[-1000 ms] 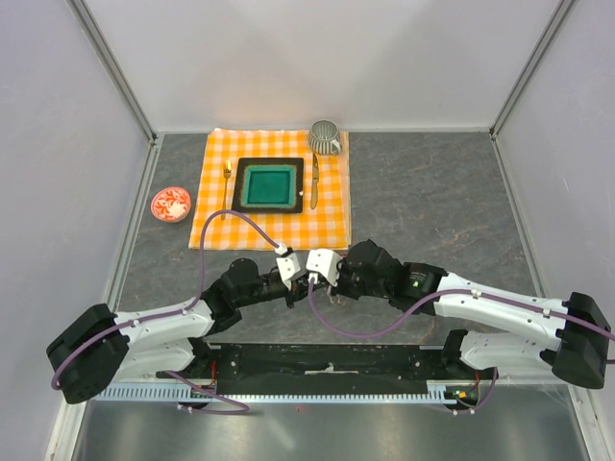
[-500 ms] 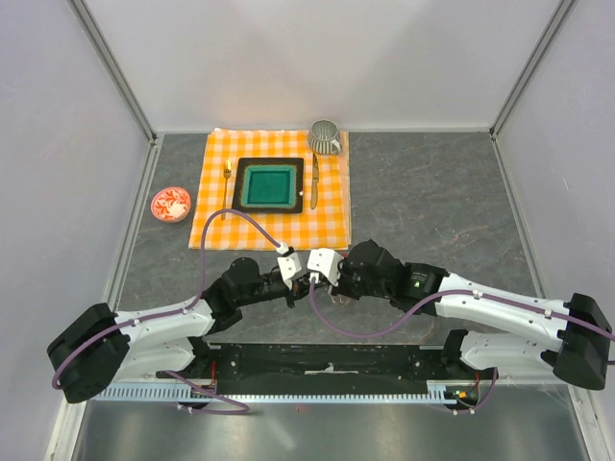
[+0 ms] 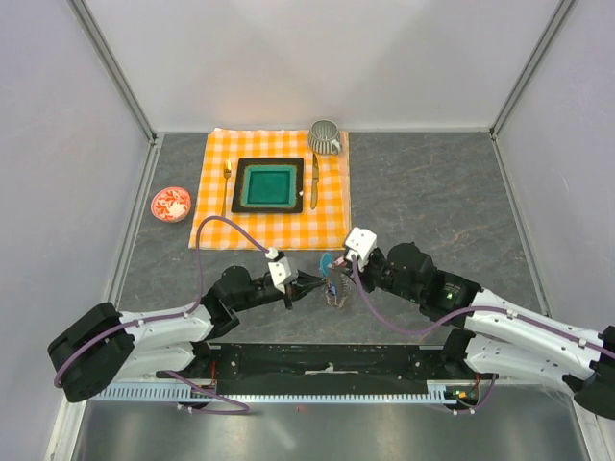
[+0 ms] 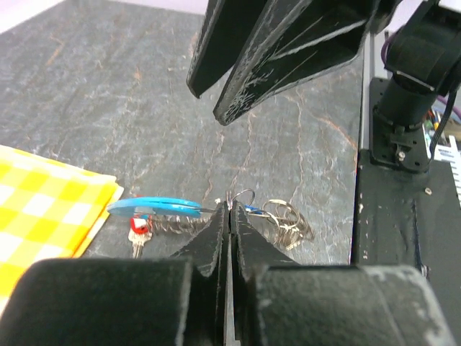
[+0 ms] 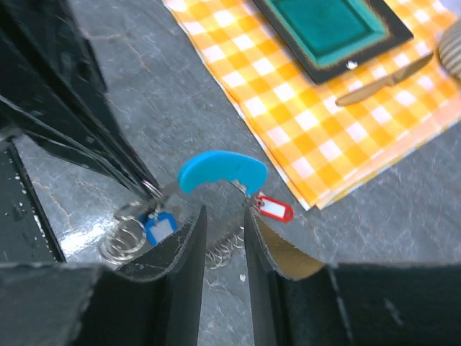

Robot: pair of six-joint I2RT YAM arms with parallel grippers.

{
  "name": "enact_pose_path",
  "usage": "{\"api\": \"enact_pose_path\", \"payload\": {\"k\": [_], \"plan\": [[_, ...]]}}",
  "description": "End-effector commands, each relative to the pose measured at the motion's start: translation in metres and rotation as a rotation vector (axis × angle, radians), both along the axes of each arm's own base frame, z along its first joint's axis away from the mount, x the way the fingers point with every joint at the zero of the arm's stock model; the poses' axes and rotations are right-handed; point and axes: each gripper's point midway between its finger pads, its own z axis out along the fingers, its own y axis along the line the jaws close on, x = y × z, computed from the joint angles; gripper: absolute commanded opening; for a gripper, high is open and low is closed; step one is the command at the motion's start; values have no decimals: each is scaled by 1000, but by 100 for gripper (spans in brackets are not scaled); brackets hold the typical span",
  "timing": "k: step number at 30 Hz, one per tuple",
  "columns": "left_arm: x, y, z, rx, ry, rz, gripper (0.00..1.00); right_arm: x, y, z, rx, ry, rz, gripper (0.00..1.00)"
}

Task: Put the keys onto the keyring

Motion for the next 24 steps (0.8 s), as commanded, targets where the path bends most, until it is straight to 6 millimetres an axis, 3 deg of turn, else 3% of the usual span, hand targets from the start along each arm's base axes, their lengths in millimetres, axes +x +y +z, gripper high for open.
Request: {"api": "enact_pose_path", "payload": {"k": [1, 2, 10, 15, 24], "plan": [[6, 0, 42, -187, -65, 42, 2, 0, 5, 8, 186, 58, -10, 34], [6, 0, 44, -204, -60, 45, 2, -2, 3, 0, 200, 73, -11, 34], [6, -5, 49, -249, -38, 29, 2, -20, 14, -1, 282, 58, 111, 34], [5, -8, 50, -259, -31, 17, 2, -18, 13, -7, 292, 84, 83, 34], [6, -7, 54, -269, -42, 26, 2, -20, 10, 0, 312, 87, 73, 33]]}}
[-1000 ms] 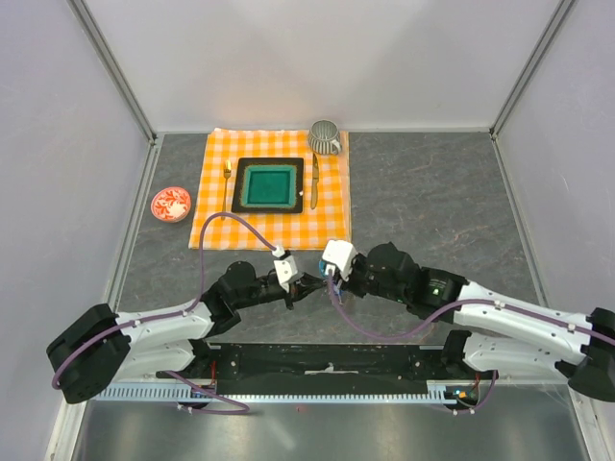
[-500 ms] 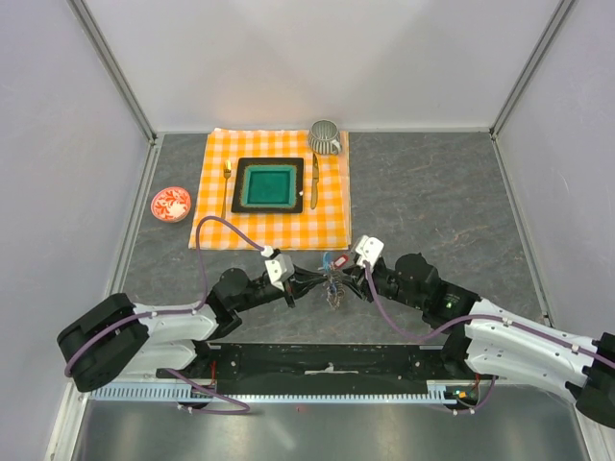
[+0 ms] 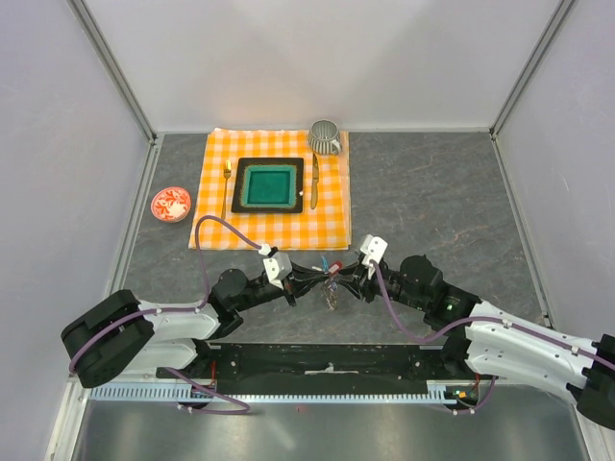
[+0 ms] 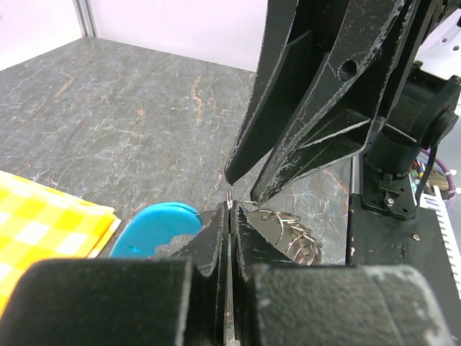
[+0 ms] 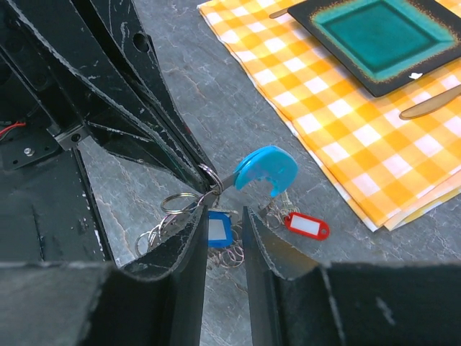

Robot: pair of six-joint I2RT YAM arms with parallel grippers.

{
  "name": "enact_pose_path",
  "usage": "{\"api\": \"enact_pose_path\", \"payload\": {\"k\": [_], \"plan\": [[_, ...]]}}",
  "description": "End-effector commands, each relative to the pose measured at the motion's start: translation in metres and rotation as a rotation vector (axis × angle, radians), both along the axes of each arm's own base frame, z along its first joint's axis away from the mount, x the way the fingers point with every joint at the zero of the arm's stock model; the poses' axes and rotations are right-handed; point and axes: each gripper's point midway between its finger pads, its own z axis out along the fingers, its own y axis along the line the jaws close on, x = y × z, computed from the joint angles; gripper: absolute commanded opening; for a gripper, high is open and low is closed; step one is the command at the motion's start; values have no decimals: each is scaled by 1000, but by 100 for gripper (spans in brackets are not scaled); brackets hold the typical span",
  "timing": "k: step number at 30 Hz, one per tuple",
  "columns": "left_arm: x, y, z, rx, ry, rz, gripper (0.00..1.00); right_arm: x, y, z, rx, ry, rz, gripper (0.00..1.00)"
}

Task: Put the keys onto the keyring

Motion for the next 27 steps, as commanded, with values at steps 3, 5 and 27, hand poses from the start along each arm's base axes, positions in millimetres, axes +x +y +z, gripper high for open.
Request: {"api": "enact_pose_path", "payload": {"k": [3, 5, 27], "plan": [[2, 0, 33, -106, -58, 11, 2, 2, -3, 30, 74, -21, -28, 33], [2, -1, 36, -111, -62, 14, 2, 2, -7, 37, 73, -33, -40, 34], [7, -6, 40, -123, -73, 16, 2, 6, 2, 31, 22, -40, -33, 36]]}}
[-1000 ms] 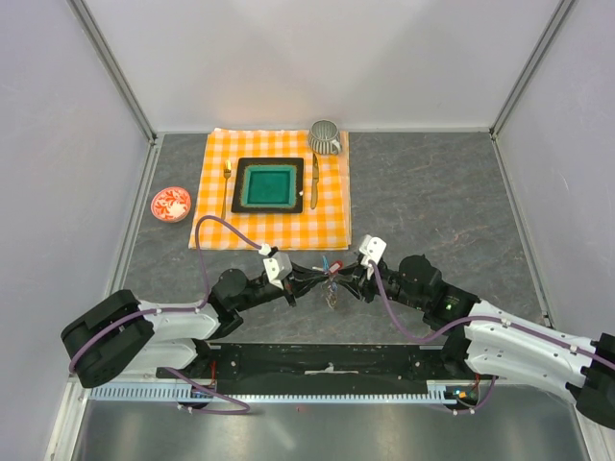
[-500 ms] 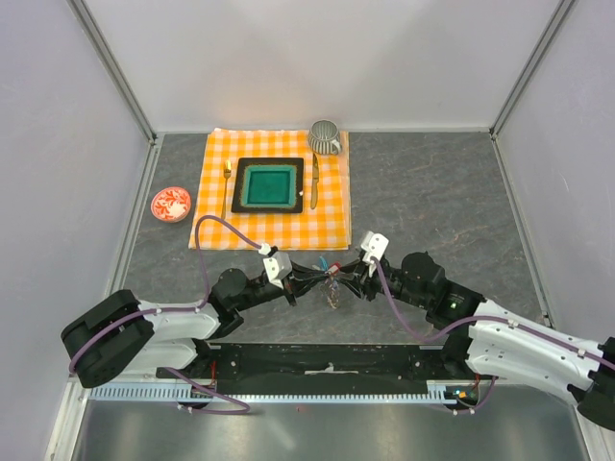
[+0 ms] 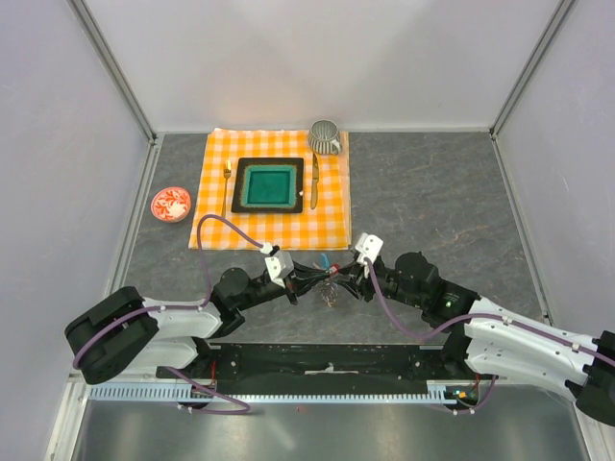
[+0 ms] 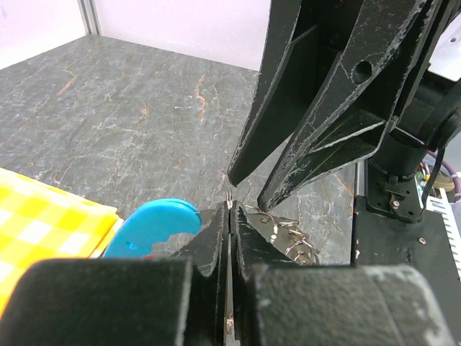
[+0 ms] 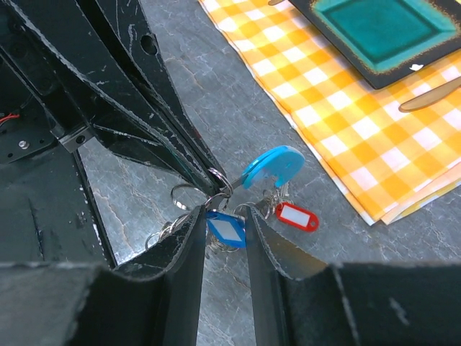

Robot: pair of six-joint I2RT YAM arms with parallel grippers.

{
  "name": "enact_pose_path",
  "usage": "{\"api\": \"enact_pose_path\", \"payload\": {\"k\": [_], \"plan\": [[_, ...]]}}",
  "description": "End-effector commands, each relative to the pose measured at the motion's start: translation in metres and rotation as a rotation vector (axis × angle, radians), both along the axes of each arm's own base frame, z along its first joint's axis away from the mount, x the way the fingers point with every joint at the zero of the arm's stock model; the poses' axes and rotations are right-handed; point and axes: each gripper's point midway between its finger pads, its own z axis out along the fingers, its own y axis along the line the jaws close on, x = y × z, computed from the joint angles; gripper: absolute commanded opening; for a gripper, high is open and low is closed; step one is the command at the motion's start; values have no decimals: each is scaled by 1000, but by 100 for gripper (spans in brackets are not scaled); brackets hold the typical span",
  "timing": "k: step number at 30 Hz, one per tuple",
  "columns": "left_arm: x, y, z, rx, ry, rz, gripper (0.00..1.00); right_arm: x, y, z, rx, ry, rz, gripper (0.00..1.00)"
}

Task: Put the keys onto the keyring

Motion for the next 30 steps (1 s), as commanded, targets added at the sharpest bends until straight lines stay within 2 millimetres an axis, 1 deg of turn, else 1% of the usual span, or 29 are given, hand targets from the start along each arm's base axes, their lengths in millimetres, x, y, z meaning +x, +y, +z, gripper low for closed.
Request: {"api": "enact_pose_path", "payload": {"k": [1, 4, 7, 10, 13, 19, 27, 30], "plan": [[3, -4, 42, -128, -79, 6, 2, 7, -2, 30, 63, -64, -45, 36], [3, -5, 47, -137, -87, 4, 2, 7, -3, 30, 78, -51, -57, 36], [3, -5, 48, -137, -94, -1, 2, 9, -1, 33, 115, -32, -73, 37], [3, -5, 49, -138, -98, 3, 2, 12, -4, 34, 139, -17, -112, 38], [5, -5, 50, -137, -106, 12, 2, 10, -1, 34, 151, -2, -99, 38], [8, -6, 52, -138, -107, 20, 2, 4, 6, 28, 138, 24, -58, 38], [8, -5, 56, -152, -90, 26, 2, 4, 2, 20, 137, 47, -79, 37], [7, -4, 58, -159, -85, 27, 2, 4, 1, 20, 133, 43, -75, 34]]}}
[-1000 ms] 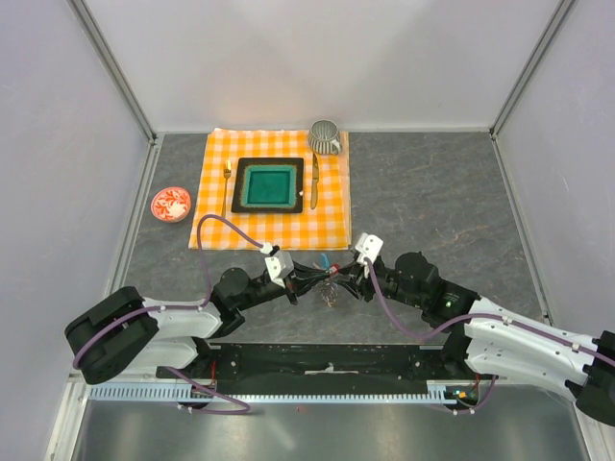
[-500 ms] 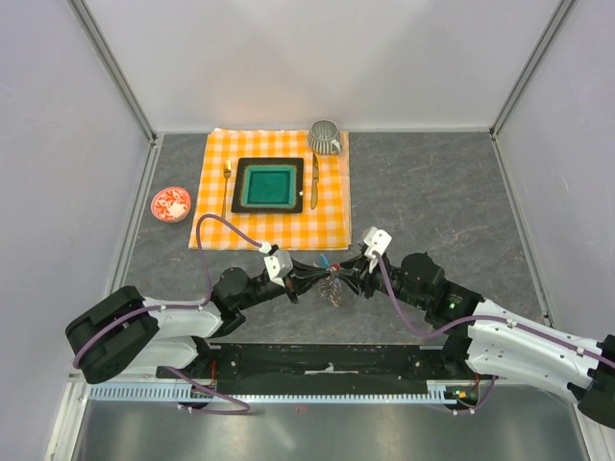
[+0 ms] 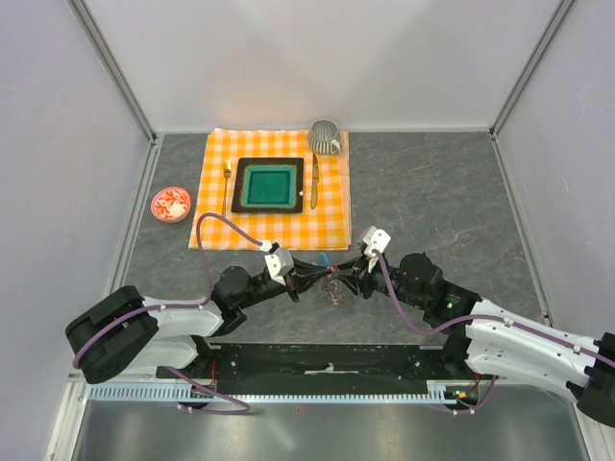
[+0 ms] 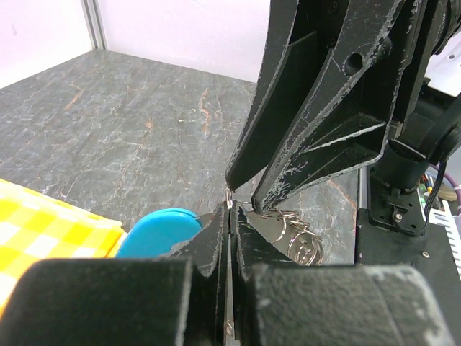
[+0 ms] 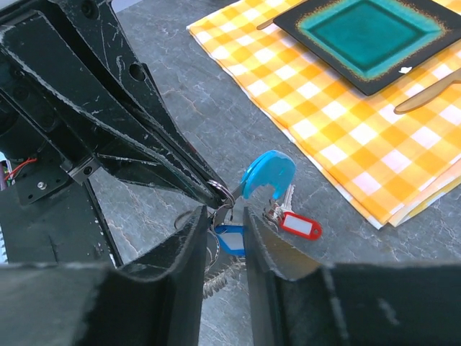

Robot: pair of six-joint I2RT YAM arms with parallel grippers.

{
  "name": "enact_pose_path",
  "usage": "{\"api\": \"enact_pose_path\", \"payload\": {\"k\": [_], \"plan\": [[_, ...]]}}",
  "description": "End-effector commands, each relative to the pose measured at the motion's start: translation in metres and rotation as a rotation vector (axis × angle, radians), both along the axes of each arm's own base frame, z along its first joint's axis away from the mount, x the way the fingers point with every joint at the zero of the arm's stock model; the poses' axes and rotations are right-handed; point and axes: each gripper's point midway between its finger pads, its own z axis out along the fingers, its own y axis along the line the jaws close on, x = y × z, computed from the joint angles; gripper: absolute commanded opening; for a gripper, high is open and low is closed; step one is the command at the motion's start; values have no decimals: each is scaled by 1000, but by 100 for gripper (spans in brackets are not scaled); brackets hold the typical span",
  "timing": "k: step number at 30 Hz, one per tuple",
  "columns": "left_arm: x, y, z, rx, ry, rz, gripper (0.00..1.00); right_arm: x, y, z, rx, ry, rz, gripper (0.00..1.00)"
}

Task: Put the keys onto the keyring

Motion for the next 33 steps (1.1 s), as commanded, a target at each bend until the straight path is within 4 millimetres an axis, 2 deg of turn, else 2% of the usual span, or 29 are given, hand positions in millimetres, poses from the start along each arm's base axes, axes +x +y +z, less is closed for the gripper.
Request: {"api": "enact_pose_path", "payload": {"k": [1, 3, 4, 7, 8, 15, 24, 30, 33], "plan": [[3, -1, 45, -130, -62, 19, 2, -2, 1, 5, 23, -2, 5, 31], [3, 0, 48, -138, -65, 21, 2, -3, 0, 2, 4, 5, 4, 23], [3, 1, 49, -142, -67, 23, 2, -3, 0, 1, 0, 5, 4, 15], [4, 2, 54, -156, -69, 30, 2, -5, -3, -1, 0, 8, 5, 1], [5, 2, 55, -160, -69, 34, 2, -5, -4, -1, 1, 7, 5, 0], [5, 1, 62, -184, -77, 31, 2, -14, 0, 1, 27, 5, 58, 0], [-8, -9, 72, -241, -99, -71, 2, -26, 14, 0, 35, -22, 173, 0], [-21, -12, 80, -307, -100, -149, 2, -17, 8, -5, 45, -37, 112, 0], [-25, -16, 79, -309, -85, -180, 2, -20, 12, -7, 76, -24, 143, 0]]}}
